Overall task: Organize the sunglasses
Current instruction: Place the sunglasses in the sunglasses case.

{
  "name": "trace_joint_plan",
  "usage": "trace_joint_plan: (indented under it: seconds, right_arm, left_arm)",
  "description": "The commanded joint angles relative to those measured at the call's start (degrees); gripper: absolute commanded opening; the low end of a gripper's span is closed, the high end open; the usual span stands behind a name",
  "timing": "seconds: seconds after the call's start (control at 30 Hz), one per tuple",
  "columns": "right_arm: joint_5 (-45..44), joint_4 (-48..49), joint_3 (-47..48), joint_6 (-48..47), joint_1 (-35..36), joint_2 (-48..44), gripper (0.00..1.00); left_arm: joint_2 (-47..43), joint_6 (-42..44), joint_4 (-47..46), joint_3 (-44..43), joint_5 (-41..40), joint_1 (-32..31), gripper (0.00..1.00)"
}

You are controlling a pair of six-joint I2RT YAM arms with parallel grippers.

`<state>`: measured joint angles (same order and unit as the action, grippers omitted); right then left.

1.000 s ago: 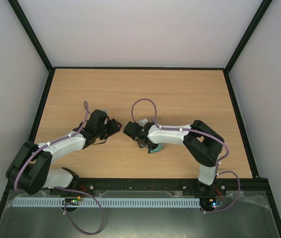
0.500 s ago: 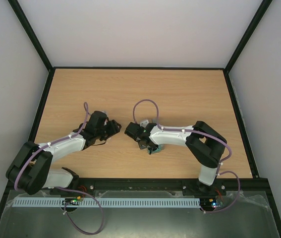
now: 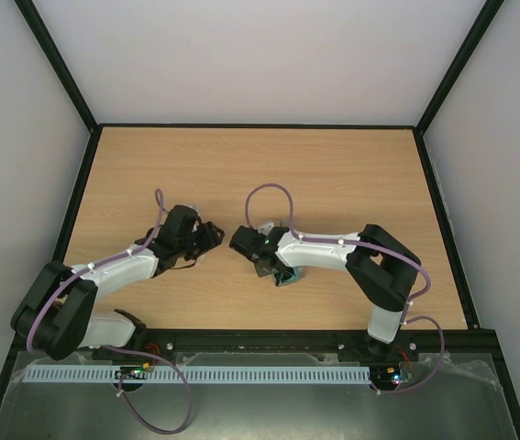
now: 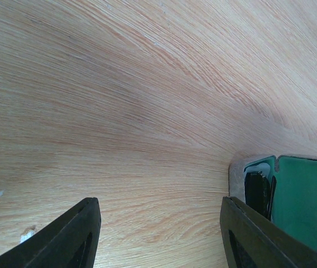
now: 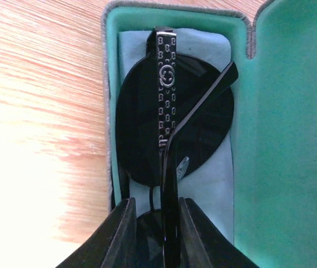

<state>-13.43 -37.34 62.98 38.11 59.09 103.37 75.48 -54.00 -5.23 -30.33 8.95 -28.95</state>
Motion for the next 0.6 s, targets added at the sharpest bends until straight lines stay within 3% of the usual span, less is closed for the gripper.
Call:
trace_joint_plan:
  seconds: [0.0,0.2,0.37,0.57]
  right_arm:
    - [-0.2,-5.0,2.9,0.6,0.7,-3.5,0.24]
    - [0.3,-6.3,5.6,0.8,0.7,-7.4,0.31]
    - [0.0,-6.9,7.6,0.4,-0.5,-13.9,0.43]
    - [10.2,-1.0,1.3,-3.8,-12.8,-24.3,0.45]
  left_arm:
    - [-0.1,0.6,0.6,-0.5,-0.5,0.2,0.61]
    - [-0.2,0.8,1.0,-0.6,-0.7,0.2,0.61]
    - [0.1,1.0,0.9,-0.4,-0.5,0.1,0.62]
    - [2.5,-0.1,-0.5,-0.2,-0.3,-4.0,0.63]
